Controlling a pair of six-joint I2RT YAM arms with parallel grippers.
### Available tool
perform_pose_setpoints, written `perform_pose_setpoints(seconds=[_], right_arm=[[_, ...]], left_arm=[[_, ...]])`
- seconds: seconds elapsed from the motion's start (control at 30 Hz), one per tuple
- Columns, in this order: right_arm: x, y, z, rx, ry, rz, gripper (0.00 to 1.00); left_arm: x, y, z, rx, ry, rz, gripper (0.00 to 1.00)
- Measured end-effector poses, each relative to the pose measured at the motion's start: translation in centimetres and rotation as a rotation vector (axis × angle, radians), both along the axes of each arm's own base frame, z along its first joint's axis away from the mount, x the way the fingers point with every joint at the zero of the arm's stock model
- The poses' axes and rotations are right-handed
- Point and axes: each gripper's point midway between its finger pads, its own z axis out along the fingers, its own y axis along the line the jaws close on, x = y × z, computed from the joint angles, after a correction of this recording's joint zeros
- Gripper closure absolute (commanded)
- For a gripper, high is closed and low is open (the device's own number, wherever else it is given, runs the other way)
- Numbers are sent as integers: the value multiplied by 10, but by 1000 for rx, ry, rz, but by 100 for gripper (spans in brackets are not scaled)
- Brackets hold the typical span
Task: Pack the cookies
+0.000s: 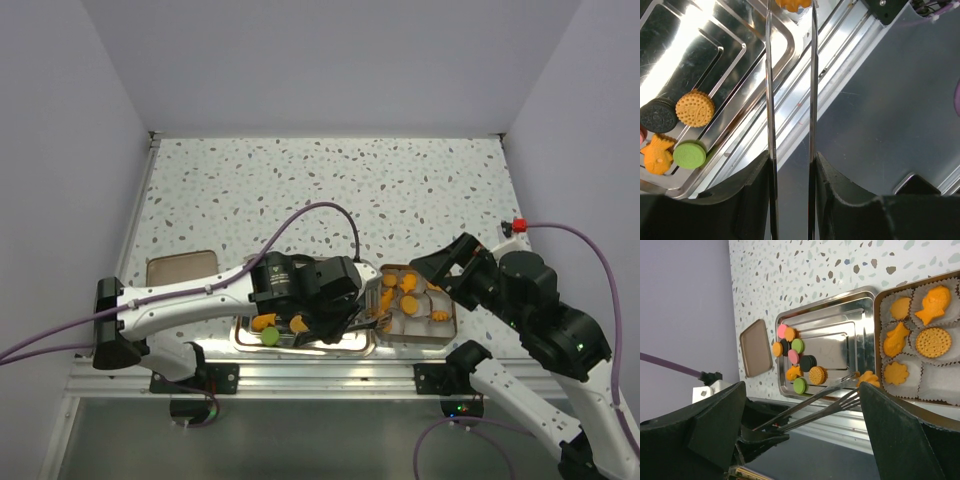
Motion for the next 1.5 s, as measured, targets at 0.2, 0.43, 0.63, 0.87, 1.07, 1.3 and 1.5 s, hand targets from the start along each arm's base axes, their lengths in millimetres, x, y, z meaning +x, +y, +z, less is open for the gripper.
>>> perform_pose_setpoints(seconds=[0.2,0.43,0.63,0.87,1.07,1.3,1.5], right_arm=[[-2,-1,-3,2,9,-3,1],[-6,-4,-3,6,8,-4,1],[-10,-6,-5,4,12,-5,1],[-13,-9,-9,-7,26,-6,1],[-12,-9,-10,-16,26,-10,1],[-7,-8,-17,-46,43,-10,1],[-1,-5,-20,-73,51,-1,1]], left_arm=[[-4,-19,9,-44,-9,-37,71],[-11,-38,6,-63,-7,-71,71],[-13,-56,-15,-35,3,-92,74],[-5,-74,-36,0,-17,-80,73],[3,-91,-41,11,-43,-84,70],[6,-95,-44,19,-51,-95,58],[7,-95,-44,21,-60,-103,52]])
